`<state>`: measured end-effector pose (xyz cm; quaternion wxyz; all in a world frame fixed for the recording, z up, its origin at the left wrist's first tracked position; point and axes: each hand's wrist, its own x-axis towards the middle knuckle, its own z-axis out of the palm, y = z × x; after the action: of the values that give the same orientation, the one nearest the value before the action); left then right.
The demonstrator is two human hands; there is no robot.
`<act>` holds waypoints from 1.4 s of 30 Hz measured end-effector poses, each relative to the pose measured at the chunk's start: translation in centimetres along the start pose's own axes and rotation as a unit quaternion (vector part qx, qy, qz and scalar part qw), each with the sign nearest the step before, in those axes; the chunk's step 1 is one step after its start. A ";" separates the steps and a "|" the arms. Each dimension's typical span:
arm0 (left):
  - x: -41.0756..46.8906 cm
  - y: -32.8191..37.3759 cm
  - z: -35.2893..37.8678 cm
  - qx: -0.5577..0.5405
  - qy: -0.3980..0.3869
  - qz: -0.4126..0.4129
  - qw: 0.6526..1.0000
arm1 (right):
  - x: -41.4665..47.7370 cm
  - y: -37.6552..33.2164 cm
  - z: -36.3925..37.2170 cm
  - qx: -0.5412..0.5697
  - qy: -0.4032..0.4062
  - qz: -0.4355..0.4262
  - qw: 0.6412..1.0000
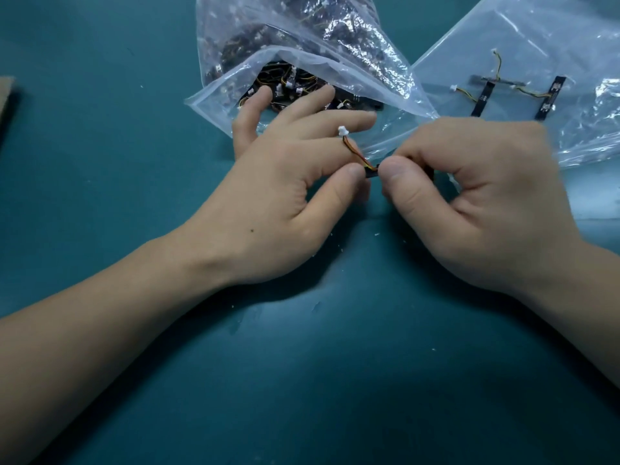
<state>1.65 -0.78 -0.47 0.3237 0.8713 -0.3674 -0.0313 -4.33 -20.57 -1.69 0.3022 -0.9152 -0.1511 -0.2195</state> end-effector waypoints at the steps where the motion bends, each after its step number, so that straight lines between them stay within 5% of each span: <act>1: 0.0 0.0 0.0 0.001 0.006 0.001 1.000 | 0.0 0.1 0.0 0.008 -0.009 0.019 1.000; 7: 0.2 -0.2 0.0 -0.036 0.060 0.045 0.997 | 0.2 -0.1 -0.3 0.104 -0.060 0.075 0.990; 18: 0.2 -0.4 0.0 -0.090 0.014 0.039 0.995 | 0.3 -0.3 -0.2 0.126 -0.077 0.082 0.986; 42: 0.2 -0.2 0.0 -0.092 0.061 0.064 0.992 | 0.5 -0.5 -0.3 0.133 -0.107 0.092 0.981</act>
<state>1.90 -0.81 -0.61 0.4252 0.8131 -0.3975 0.0090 -4.16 -20.35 -0.96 0.4220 -0.8952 -0.1257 -0.0696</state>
